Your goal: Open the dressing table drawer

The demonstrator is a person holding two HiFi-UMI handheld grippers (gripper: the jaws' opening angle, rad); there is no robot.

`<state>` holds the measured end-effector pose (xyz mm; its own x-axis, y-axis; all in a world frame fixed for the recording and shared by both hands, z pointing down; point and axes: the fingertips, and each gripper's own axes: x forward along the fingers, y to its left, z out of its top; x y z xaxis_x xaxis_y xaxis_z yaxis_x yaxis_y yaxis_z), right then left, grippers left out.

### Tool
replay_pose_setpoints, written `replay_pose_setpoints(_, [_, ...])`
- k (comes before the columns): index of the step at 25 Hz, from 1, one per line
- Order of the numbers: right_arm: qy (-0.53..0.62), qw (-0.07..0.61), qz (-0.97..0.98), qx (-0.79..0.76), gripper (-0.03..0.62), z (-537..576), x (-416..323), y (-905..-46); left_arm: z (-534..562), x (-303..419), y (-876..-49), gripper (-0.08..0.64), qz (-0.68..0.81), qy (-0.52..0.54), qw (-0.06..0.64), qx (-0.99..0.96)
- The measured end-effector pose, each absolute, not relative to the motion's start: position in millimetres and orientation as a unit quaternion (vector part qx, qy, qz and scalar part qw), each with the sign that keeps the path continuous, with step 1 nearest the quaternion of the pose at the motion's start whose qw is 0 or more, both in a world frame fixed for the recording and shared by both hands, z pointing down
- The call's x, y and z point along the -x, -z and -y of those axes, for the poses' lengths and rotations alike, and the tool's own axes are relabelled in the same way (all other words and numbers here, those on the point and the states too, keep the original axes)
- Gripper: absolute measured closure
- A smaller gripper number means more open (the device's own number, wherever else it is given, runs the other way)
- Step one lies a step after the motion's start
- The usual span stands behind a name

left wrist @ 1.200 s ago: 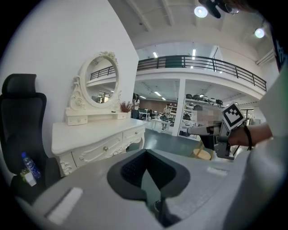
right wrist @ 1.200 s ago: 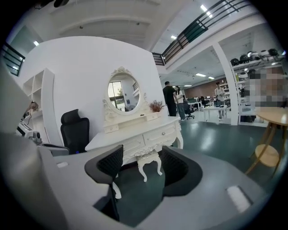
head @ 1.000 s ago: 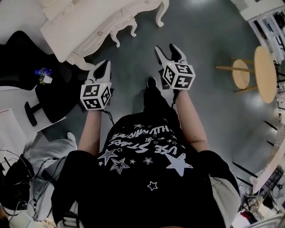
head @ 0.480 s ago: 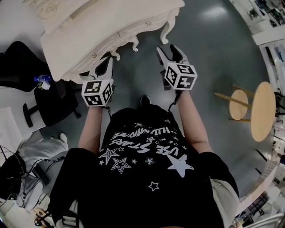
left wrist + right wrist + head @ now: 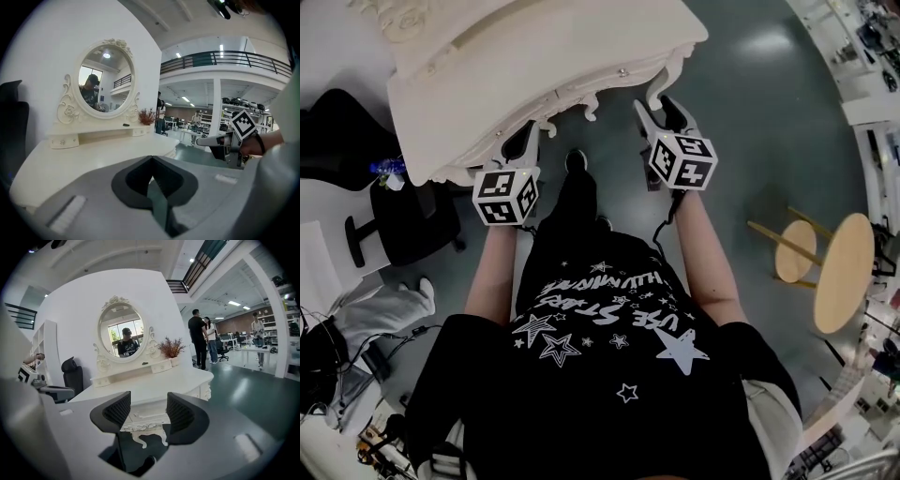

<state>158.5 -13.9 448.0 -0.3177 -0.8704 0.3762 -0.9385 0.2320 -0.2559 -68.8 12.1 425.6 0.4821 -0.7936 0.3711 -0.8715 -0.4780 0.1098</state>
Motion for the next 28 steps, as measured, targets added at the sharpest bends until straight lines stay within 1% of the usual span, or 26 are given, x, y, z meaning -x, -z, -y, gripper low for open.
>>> replay_pose_setpoints(11, [-0.213, 0.101, 0.782, -0.577, 0.341, 160, -159, -459, 148, 58, -435, 0.558, 0.483, -0.133, 0.131, -0.856])
replay_pose_setpoints(20, [-0.231, 0.129, 0.771, -0.579, 0.345, 280, -161, -474, 261, 51, -454, 0.558, 0.47, -0.155, 0.156, -0.855])
replay_pose_setpoints(28, [-0.24, 0.165, 0.764, -0.575, 0.353, 358, -151, -496, 323, 54, -475, 0.558, 0.464, -0.167, 0.179, -0.851])
